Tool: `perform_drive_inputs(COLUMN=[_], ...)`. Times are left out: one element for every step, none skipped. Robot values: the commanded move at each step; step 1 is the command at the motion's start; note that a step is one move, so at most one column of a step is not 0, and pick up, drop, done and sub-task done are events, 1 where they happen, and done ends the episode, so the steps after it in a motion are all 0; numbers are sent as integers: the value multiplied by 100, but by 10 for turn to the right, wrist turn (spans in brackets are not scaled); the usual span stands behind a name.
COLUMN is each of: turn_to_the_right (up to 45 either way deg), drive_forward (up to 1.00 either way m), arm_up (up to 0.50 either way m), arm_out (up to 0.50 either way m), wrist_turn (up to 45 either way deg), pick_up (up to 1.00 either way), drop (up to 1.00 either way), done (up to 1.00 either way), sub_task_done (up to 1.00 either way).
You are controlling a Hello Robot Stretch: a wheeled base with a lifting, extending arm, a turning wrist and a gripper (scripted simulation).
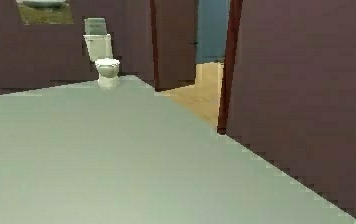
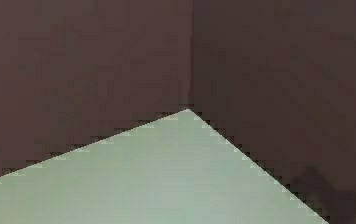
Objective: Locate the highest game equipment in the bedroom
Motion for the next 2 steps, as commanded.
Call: perform_drive_inputs(turn_to_the_right=[0,0], drive_forward=[100,100], arm_up=[0,0], arm_out=[0,0], wrist_turn=[0,0], pick_up=[0,0], drop=[0,0], done=[0,0], sub_task_done=[0,0])
